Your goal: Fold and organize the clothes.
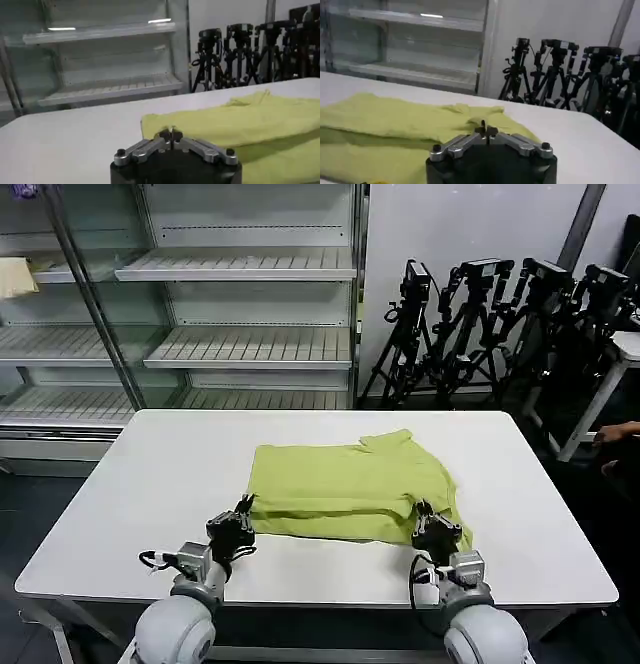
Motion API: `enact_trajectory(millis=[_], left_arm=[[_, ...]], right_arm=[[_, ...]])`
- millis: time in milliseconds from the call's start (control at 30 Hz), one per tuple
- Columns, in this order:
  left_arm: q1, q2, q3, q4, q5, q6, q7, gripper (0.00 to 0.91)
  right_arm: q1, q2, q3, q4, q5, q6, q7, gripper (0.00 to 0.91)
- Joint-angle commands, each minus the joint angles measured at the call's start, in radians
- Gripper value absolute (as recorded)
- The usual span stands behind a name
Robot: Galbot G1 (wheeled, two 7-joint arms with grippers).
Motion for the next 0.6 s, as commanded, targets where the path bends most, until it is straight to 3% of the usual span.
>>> enact_trajectory(millis=[33, 67, 100, 167, 600], left_arm=[[-0.053, -0.001, 0.029, 0.076, 0.027, -0.001, 0.0, 0.03], [-0.056, -0.005, 0.029, 0.082, 0.028, -0.001, -0.002, 0.091], [-0.059, -0.01, 0.029, 0.085, 0.028, -0.001, -0.005, 0.443], [-0.062, -0.018, 0.028, 0.093, 0.03, -0.001, -0.008, 0.907], [0.055, -0.044, -0.027, -0.03, 0.03, 0.016, -0.023, 0.907]], right_arm=[[0.08, 0.004, -0.028, -0.116, -0.023, -0.006, 0.002, 0.222], [0.078, 0.007, -0.028, -0.116, -0.028, -0.011, 0.002, 0.484], [0.076, 0.011, -0.029, -0.114, -0.033, -0.019, 0.002, 0.907], [0.061, 0.016, -0.025, -0.104, -0.039, -0.017, -0.001, 0.907], [-0.109, 0.015, 0.107, 0.086, 0.017, 0.059, 0.011, 0.907]])
